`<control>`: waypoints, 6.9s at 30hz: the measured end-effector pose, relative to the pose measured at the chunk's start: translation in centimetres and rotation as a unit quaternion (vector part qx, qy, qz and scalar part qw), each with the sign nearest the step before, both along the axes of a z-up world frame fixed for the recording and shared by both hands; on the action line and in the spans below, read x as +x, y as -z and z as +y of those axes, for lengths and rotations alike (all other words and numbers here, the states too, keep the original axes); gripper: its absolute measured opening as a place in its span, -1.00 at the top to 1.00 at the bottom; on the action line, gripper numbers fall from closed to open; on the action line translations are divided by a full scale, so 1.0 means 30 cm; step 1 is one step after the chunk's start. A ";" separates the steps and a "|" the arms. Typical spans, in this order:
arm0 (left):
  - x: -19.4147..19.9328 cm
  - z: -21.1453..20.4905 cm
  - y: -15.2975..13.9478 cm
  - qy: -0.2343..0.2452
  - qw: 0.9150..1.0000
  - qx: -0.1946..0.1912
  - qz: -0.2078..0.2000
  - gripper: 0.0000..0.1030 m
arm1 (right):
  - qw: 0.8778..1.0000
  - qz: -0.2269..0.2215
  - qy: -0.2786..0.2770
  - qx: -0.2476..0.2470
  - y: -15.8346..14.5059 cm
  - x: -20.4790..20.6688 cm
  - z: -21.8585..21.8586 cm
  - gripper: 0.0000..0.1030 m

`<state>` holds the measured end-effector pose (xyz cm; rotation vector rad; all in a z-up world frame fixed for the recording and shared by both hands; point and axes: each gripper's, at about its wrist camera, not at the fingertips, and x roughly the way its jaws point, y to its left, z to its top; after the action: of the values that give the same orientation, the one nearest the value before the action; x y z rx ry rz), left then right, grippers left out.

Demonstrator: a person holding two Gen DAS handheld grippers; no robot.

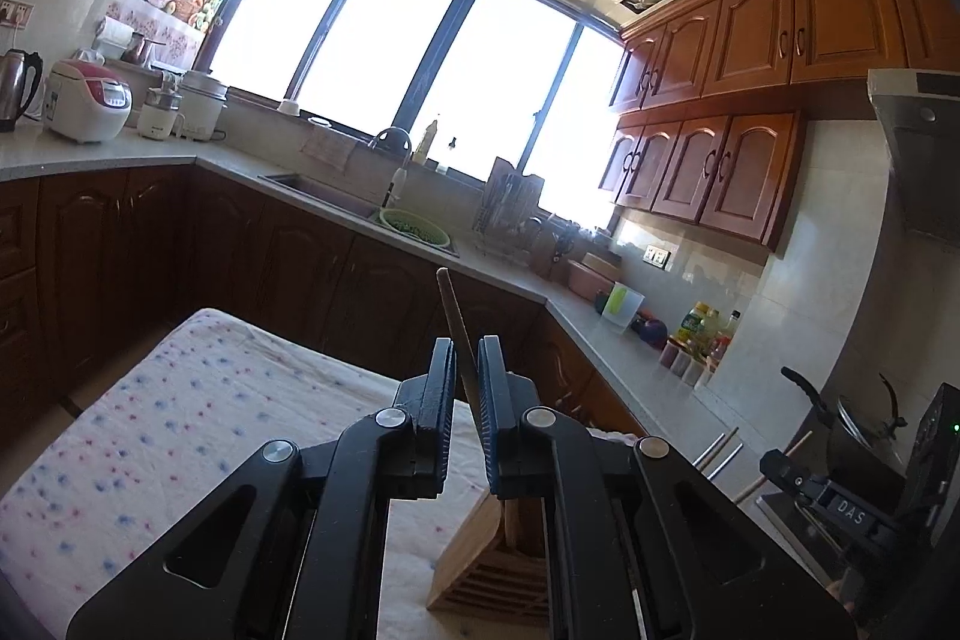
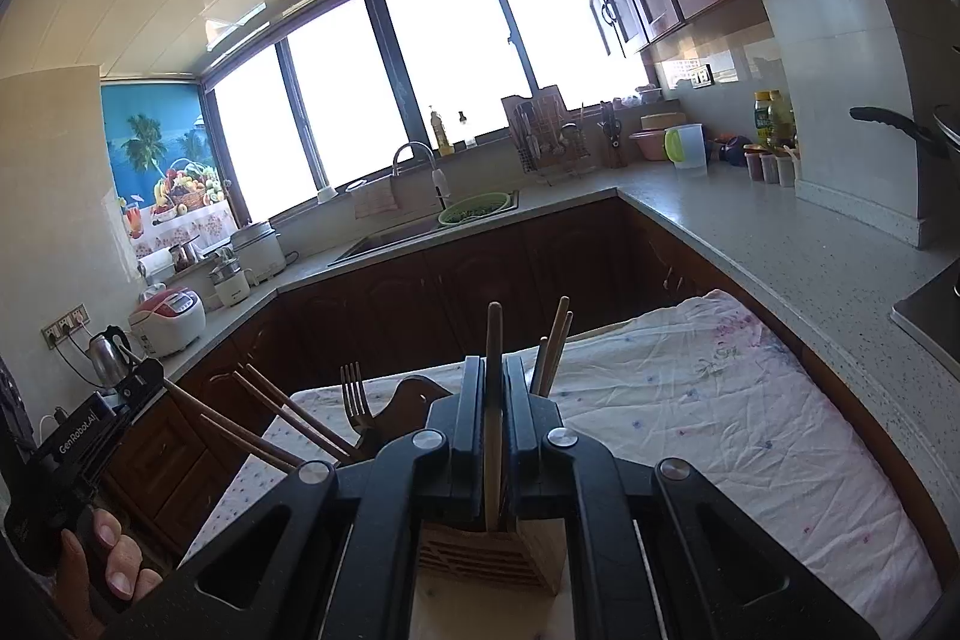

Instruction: Organize utensils

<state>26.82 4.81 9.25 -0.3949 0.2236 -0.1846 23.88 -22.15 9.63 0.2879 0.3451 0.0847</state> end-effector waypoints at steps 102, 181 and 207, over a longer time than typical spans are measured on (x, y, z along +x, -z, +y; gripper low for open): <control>-0.822 -0.145 0.355 -0.057 0.960 0.259 0.086 -1.00 | 0.990 -0.040 0.022 -0.137 0.340 -0.864 0.145 -1.00; -0.807 -0.162 0.348 -0.030 0.960 0.264 0.084 -1.00 | 0.988 -0.002 0.025 -0.152 0.366 -0.793 0.132 -1.00; -0.806 -0.156 0.359 -0.028 0.961 0.260 0.092 -1.00 | 0.989 -0.006 0.017 -0.147 0.362 -0.800 0.131 -1.00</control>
<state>2.64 0.11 -1.51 0.1077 0.4324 -0.0283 -0.13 -18.22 -1.24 0.0008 0.3346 0.0005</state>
